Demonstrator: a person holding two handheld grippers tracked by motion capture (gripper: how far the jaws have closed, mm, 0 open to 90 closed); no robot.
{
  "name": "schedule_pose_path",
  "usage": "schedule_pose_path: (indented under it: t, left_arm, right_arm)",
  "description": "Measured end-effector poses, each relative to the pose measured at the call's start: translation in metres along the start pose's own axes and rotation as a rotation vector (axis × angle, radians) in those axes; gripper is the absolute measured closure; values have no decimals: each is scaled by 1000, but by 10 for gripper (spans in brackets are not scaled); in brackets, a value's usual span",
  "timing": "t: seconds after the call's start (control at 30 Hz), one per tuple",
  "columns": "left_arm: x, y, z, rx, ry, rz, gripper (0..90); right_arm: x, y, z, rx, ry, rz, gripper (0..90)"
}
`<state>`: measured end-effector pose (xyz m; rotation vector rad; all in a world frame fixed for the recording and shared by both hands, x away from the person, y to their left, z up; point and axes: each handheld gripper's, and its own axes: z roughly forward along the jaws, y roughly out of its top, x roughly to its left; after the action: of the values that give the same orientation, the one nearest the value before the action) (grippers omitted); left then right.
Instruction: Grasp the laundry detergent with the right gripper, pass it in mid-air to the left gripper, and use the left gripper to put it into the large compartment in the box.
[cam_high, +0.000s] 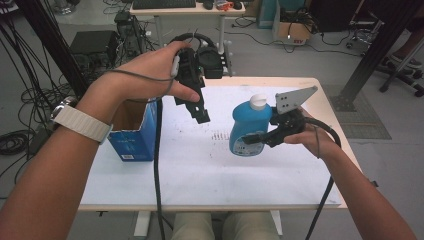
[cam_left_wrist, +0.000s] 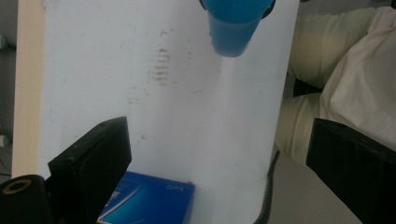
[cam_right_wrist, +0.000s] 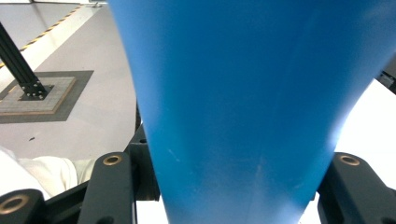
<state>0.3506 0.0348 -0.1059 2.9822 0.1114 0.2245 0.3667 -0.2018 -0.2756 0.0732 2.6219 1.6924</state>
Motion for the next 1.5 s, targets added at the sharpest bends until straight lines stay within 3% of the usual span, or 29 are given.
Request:
schedule_pose_path:
  t: [0.3,0.63,1.5]
  left_arm:
    - [-7,10,5,-7,-29,25,69]
    - [-8,17,12,-15,-57,21,62]
    - [-7,29,23,-20,-73,11,64]
  right_arm:
    - [3,10,11,1,20,-12,432]
    - [5,11,25,11,29,-16,432]
    - [9,11,45,25,44,-34,433]
